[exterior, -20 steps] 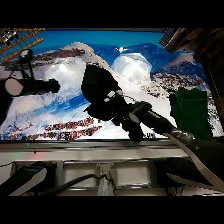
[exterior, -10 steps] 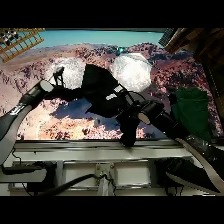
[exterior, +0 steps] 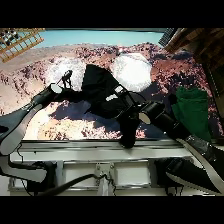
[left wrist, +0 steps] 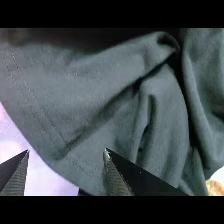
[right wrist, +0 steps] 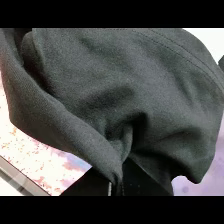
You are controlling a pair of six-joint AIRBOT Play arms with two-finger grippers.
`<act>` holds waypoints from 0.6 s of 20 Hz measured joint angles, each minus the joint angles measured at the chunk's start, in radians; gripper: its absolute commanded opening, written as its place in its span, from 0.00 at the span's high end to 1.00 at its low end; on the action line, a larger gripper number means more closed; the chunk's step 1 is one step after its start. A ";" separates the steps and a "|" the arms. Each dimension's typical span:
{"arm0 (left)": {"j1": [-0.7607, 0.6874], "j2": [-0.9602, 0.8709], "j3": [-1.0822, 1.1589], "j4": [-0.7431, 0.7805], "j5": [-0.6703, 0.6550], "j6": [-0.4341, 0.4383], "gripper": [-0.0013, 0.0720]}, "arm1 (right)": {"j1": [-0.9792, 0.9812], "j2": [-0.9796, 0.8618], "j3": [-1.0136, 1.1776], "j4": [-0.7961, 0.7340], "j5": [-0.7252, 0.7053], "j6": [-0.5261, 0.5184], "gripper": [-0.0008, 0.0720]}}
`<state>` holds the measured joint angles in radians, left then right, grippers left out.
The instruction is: Fold the clothes and pants, and hang the long-sleeved shirts on hangers.
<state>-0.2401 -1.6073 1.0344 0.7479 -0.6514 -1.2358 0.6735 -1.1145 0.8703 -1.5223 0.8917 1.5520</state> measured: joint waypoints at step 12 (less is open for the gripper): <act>-0.053 -0.010 0.106 -0.019 0.002 0.025 0.98 | 0.000 0.047 0.000 0.038 -0.047 0.000 0.96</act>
<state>-0.2935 -1.6176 1.1404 0.7292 -0.6498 -1.2110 0.6735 -1.0676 0.8703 -1.4841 0.8448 1.5517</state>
